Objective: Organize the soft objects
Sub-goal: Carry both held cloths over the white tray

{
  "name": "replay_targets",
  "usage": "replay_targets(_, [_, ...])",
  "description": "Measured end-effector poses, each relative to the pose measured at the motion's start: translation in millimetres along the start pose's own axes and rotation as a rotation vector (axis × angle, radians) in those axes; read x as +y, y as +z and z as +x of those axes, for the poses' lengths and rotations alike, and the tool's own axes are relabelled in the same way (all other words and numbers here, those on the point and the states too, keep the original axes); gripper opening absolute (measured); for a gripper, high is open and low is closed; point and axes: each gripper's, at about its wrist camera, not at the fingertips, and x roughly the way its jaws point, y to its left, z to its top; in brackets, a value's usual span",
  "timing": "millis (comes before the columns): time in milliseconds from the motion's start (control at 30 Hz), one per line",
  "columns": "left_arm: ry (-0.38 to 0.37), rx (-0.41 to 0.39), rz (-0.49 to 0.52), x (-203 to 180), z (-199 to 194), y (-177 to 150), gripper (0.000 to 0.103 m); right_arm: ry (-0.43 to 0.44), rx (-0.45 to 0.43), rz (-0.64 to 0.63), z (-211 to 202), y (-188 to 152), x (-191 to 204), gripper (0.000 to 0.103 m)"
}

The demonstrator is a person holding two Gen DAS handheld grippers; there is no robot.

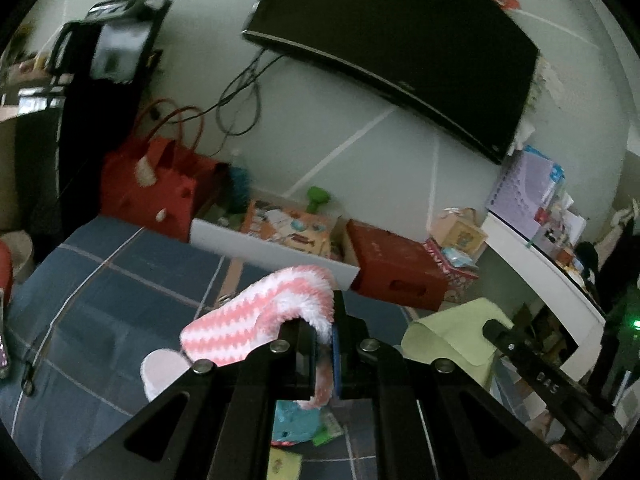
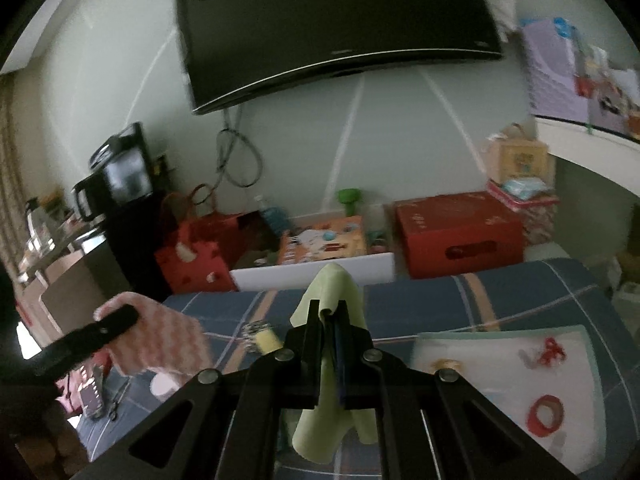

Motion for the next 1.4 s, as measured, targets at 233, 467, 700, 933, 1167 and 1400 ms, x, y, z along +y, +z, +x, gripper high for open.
replay_targets(233, [-0.044, 0.015, 0.106, -49, 11, 0, 0.006, -0.129, -0.017, 0.095, -8, 4, -63, 0.005])
replay_targets(467, [-0.12, 0.07, 0.193, -98, 31, -2, 0.006, -0.261, -0.028, 0.17, -20, 3, -119, 0.005])
replay_targets(700, [-0.184, 0.155, 0.278, -148, 74, -18, 0.006, -0.391, -0.031, 0.216, -26, -2, -166, 0.005])
replay_targets(933, [-0.288, 0.2, 0.341, -192, 110, -38, 0.006, -0.48, -0.021, 0.248, -23, -8, -198, 0.005])
replay_targets(1167, [-0.358, 0.248, 0.394, -221, 150, -75, 0.006, -0.541, 0.002, 0.228, -9, -18, -217, 0.005])
replay_targets(1400, [-0.291, 0.4, 0.408, -218, 196, -120, 0.006, -0.547, 0.087, 0.242, 17, -34, -229, 0.006])
